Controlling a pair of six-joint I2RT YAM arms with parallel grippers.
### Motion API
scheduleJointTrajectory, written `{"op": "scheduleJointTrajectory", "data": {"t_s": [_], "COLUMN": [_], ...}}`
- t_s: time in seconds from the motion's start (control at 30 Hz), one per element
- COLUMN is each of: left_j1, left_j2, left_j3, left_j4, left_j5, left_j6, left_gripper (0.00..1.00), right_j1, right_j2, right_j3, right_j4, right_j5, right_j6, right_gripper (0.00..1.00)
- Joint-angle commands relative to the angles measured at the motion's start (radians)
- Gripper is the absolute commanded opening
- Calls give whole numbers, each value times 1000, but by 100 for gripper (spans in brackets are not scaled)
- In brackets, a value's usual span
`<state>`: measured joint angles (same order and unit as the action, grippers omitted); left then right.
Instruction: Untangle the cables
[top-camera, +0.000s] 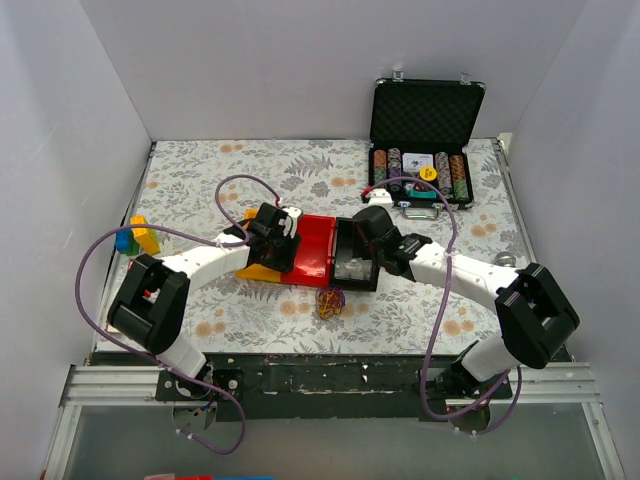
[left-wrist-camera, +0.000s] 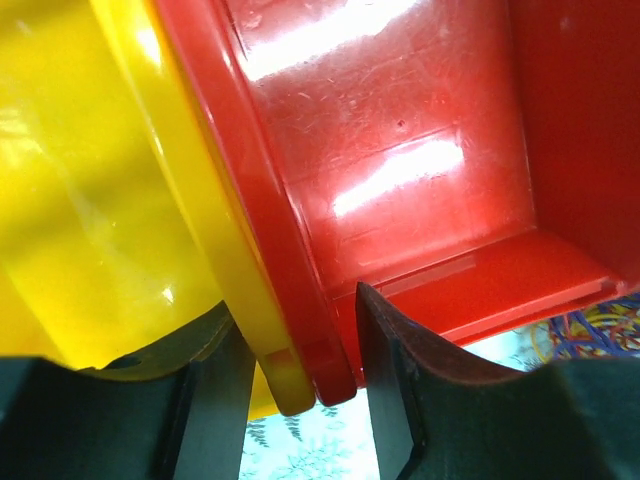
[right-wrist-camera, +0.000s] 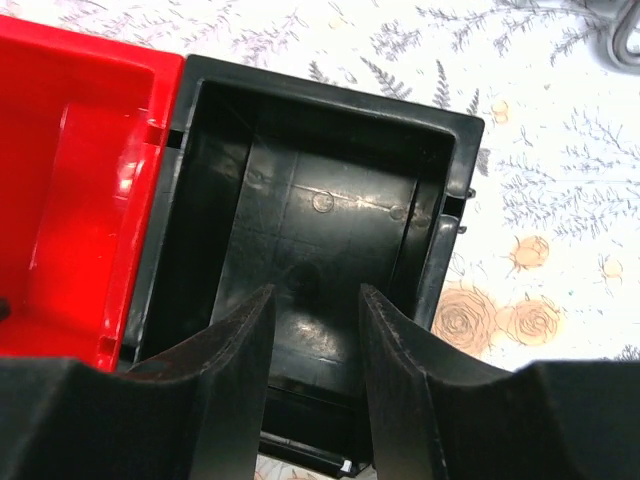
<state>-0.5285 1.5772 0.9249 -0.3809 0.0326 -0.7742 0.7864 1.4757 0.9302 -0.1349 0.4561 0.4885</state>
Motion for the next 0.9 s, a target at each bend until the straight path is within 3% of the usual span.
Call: {"op": "scheduleJointTrajectory", "data": {"t_s": [0.0, 0.43, 0.57, 0.7, 0.87], "left_j1": [-37, -108, -108, -108, -107], "left_j2": [-17, -83, -102, -117, -164], "left_j3": [48, 107, 124, 205, 324], "left_j4": [-45, -165, -196, -254, -311], "left_j5": [67, 228, 224, 202, 156], "left_j6": [18, 27, 24, 20, 7], "left_gripper": [45, 80, 86, 98, 98], "right_j1": [-27, -133, -133, -122, -26], "right_j2": [2, 6, 11, -26, -144], "right_j3": [-21, 4, 22, 30, 18], "right_j4": [-29, -15, -29, -51, -45], "right_j5": [10, -45, -73, -100, -74], "right_j6": [-8, -120, -105, -88, -88], "right_gripper": [46, 40, 40, 52, 70]}}
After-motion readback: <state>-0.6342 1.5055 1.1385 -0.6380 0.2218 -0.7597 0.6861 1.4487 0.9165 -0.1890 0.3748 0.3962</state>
